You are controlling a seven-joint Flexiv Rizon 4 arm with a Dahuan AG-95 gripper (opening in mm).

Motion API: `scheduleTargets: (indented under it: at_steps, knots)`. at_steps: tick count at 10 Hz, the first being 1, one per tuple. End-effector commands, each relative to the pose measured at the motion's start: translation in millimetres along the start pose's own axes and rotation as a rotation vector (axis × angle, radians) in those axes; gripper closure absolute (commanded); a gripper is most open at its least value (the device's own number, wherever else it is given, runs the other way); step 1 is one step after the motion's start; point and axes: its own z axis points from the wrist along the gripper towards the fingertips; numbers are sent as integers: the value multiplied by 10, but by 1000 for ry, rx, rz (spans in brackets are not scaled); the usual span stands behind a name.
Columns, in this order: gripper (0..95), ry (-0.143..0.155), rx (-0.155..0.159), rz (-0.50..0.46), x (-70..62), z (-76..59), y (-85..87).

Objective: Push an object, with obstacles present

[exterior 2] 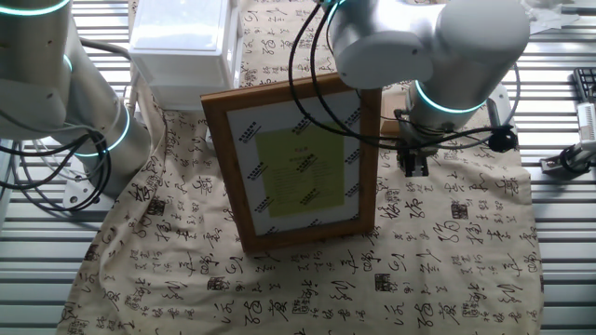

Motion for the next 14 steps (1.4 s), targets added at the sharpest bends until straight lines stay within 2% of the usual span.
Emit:
scheduleTargets:
  at_steps: [1,5,9,10,14]
  knots:
    - [950,11,4,5,0,1,-4]
    - [950,31,12,-17,0,1,-4]
    - [950,22,-17,-116,0,1,-4]
    - [950,14,-36,-109,0,1,-4]
    - [950,8,-40,-83,0,1,-4]
